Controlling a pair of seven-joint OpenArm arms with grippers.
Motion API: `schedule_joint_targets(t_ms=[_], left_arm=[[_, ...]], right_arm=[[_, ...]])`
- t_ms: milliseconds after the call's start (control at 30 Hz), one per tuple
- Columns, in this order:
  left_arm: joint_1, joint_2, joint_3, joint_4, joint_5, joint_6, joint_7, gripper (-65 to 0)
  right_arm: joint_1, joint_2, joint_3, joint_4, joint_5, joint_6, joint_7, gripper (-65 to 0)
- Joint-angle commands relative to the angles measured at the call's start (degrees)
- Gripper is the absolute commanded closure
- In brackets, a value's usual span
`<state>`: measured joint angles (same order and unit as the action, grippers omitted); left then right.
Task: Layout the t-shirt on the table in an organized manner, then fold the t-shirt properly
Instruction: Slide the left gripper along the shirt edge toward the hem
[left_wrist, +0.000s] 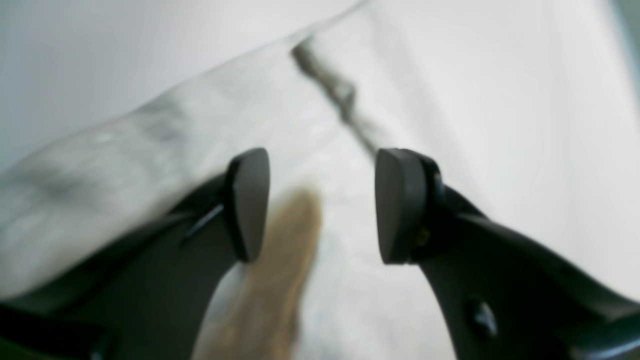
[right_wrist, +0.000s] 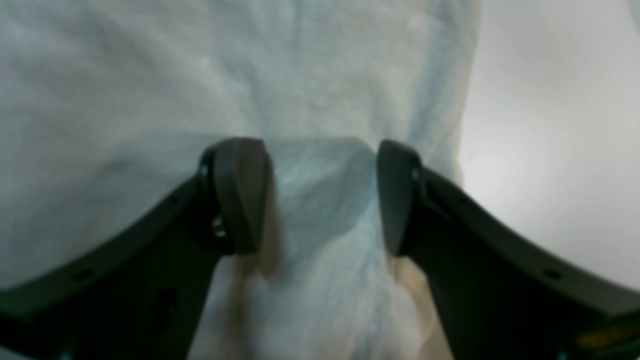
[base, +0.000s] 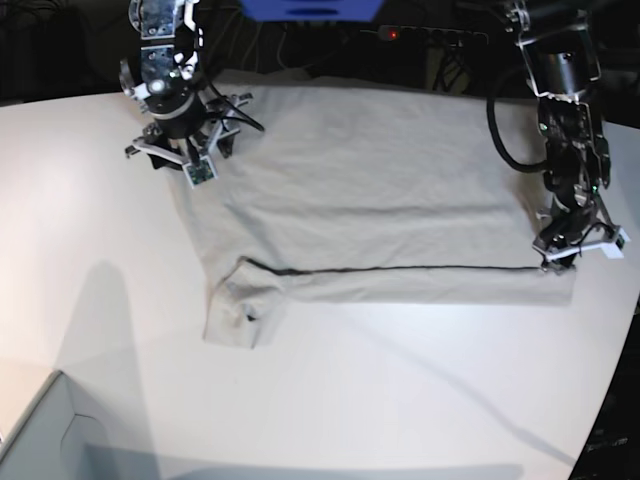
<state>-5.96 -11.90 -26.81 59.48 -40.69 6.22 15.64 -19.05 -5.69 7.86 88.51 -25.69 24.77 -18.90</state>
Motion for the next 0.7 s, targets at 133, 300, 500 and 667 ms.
schedule_joint_targets(t_ms=[133,300,500,667], left_arm=[[-6.0,-1.0,-0.2,-2.8,-0.7,-0.4,-1.2,-33.0],[-12.4,-1.3,-0.3,-13.5,-0.8,-0.4,-1.3,-33.0],[-14.5,-1.3,-0.3,-18.4,-1.1,-0.4,-1.4,-33.0],[-15.0,-1.3,-0.3,-18.4,-1.1,-0.4,-1.4,-33.0]], right_arm=[[0.2,0.0,0.0,1.2,-0.3,0.4,0.3,-35.1],[0.4,0.0,0.0,1.2,-0.3,0.4,0.3,-35.1],[0.5,0.0,0.2,1.3,-0.3,0.4,0.3,-35.1],[0.6,0.0,0.2,1.2,-0.3,0.4,0.3,-35.1]])
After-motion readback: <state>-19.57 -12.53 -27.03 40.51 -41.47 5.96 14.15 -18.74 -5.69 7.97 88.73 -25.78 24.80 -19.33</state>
